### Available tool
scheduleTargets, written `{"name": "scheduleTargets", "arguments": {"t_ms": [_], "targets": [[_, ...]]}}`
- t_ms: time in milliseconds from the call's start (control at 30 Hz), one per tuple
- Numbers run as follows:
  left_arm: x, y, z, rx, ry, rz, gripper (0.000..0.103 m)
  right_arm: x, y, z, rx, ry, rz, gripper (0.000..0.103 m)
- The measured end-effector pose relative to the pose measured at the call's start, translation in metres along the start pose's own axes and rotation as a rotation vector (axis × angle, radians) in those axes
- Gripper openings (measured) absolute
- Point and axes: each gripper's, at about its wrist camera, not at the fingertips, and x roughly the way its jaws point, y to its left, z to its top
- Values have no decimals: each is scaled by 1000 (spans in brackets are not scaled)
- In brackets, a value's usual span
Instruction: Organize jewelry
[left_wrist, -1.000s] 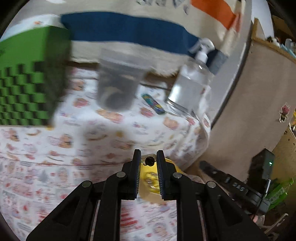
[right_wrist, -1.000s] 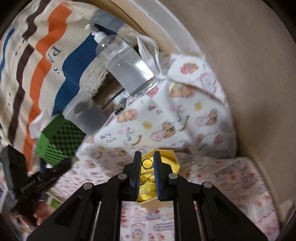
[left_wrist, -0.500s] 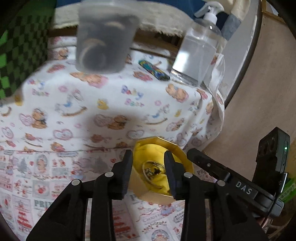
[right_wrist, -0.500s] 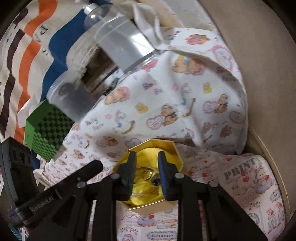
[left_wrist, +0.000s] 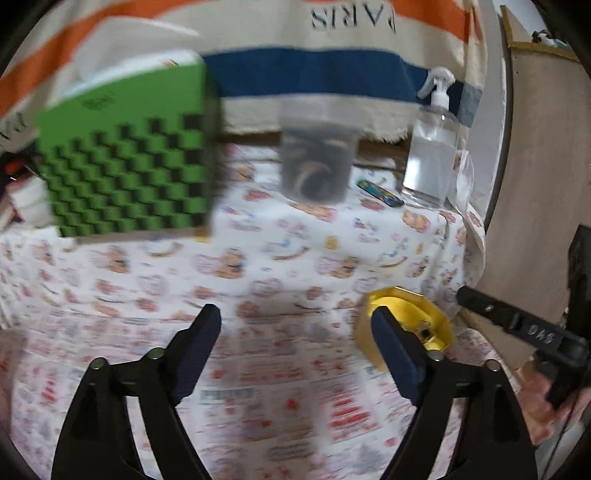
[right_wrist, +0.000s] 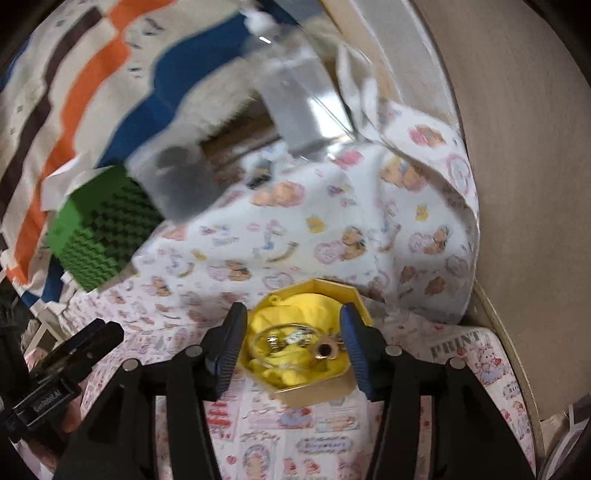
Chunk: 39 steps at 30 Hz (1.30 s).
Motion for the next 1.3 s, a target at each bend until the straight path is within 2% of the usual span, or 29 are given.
{"name": "scheduleTargets", "arguments": {"t_ms": [100, 200, 300, 400, 467, 567, 633, 700, 833, 1100, 1300], "targets": [[-16, 13, -6, -6, -35, 20, 88, -10, 16, -6, -70, -48, -25, 59], [-26, 25, -11, -15, -77, 28, 97, -15, 29, -14, -123, -83, -40, 59], [-29, 32, -17, -6, -113, 41, 98, -12, 37, -22, -153, -99, -55, 60], [-26, 37, -25, 0, -131, 60, 99, -9, 41, -28, -168, -117, -43, 73], [-25, 41, -34, -9, -174, 96, 99, -9, 41, -32, -167, -136, -37, 83], [-19, 46, -43, -12, -187, 88, 99, -9, 48, -39, -208, -187, -53, 88], [-17, 46, -46, 10, -192, 74, 99, -8, 52, -43, -241, -205, -54, 98], [-17, 44, -48, 18, -204, 94, 100, -9, 57, -49, -264, -236, -57, 102], [-15, 42, -52, 10, -200, 121, 101, -14, 62, -50, -293, -281, -98, 103], [-9, 41, -51, 13, -178, 149, 102, -8, 62, -50, -302, -250, -113, 103], [-18, 37, -53, 37, -228, 129, 102, -8, 62, -50, -301, -252, -124, 103]]}}
